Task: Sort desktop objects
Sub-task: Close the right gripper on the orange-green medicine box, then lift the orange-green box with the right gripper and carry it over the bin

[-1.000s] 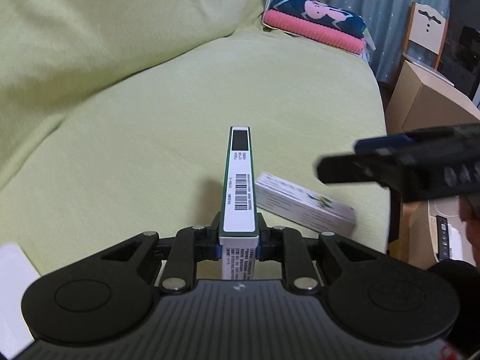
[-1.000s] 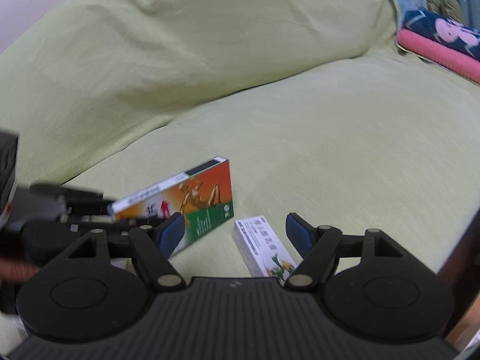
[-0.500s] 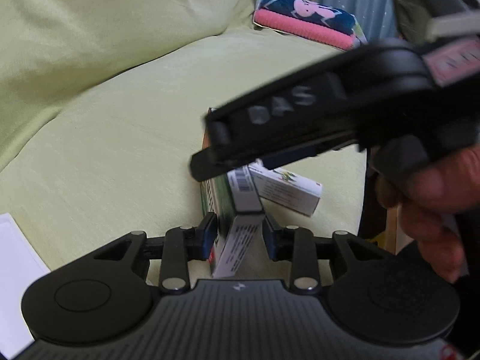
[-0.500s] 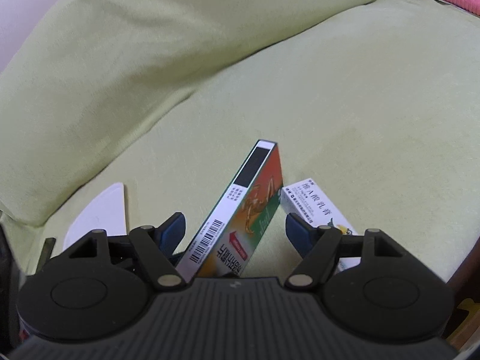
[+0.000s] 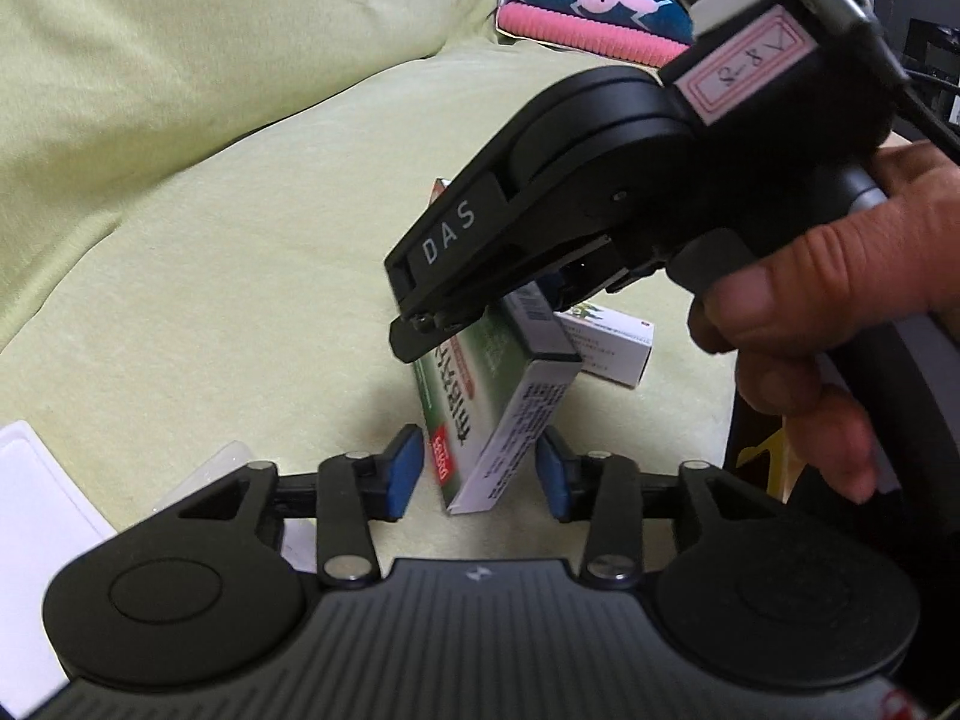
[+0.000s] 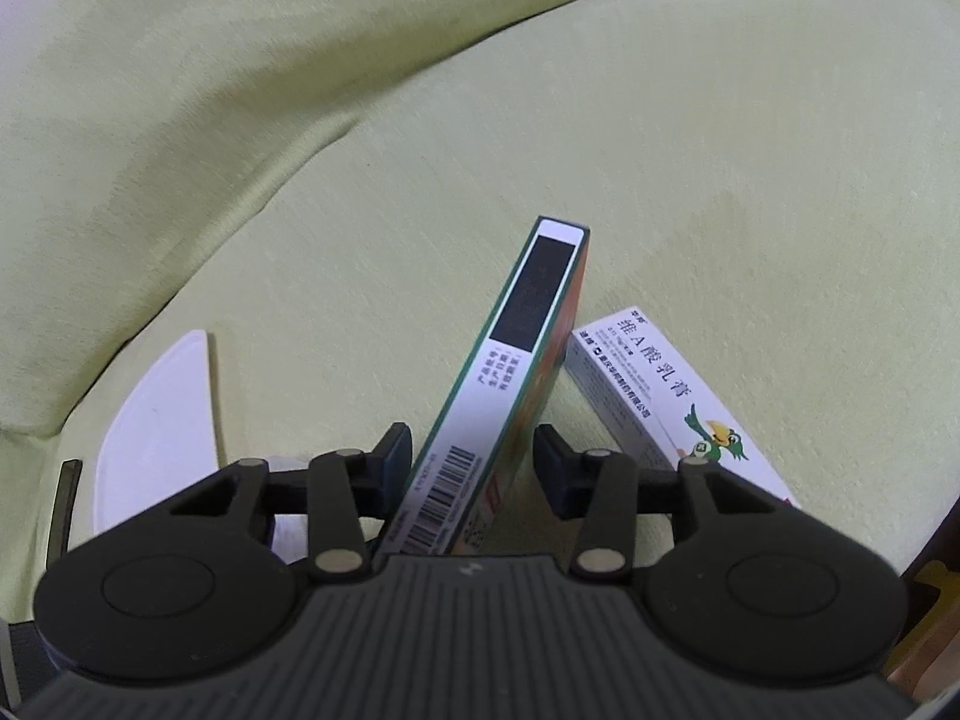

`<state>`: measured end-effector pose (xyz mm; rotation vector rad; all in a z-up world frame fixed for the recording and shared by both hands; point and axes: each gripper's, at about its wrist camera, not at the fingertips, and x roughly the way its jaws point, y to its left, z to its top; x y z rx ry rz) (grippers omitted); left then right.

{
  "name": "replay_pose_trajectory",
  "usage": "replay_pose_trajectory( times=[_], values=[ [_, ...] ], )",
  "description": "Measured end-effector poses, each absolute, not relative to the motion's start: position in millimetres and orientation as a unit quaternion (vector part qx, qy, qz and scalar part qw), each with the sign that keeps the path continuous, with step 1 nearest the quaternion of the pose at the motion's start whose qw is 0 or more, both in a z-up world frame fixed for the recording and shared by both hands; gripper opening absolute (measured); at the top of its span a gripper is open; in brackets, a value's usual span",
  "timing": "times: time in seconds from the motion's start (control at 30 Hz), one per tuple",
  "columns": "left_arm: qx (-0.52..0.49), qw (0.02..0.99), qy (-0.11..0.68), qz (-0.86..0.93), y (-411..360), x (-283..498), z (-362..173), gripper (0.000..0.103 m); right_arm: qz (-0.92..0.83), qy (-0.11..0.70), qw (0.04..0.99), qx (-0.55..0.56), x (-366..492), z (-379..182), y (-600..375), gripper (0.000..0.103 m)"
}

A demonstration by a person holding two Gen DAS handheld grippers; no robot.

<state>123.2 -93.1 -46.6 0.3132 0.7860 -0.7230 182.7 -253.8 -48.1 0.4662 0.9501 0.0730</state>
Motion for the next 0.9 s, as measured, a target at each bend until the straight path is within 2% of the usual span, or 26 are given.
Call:
replay_pose_trajectory(
  times=[0.17, 0.23, 0.3, 0.67, 0.9],
  values=[
    [0.157, 0.847, 0.371, -0.348, -93, 120, -48, 0.050, 0.024, 0.455, 0.862, 0.221, 186, -51, -253, 0.029],
    [0.159, 0.845, 0.372, -0.350, -93, 119, -48, 0.054, 0.019, 0.457, 0.862, 0.219, 186, -51, -254, 0.025],
    [0.160, 0.843, 0.373, -0.353, -94, 118, -48, 0.055, 0.025, 0.458, 0.860, 0.222, 185, -52, -254, 0.020],
    [0.182, 0.838, 0.364, -0.362, -101, 110, -39, 0.059, 0.051, 0.422, 0.890, 0.166, 163, -23, -247, 0.018],
    [0.233, 0.834, 0.331, -0.375, -117, 90, -21, 0.074, 0.045, 0.387, 0.910, 0.144, 139, 8, -257, 0.017]
  ],
)
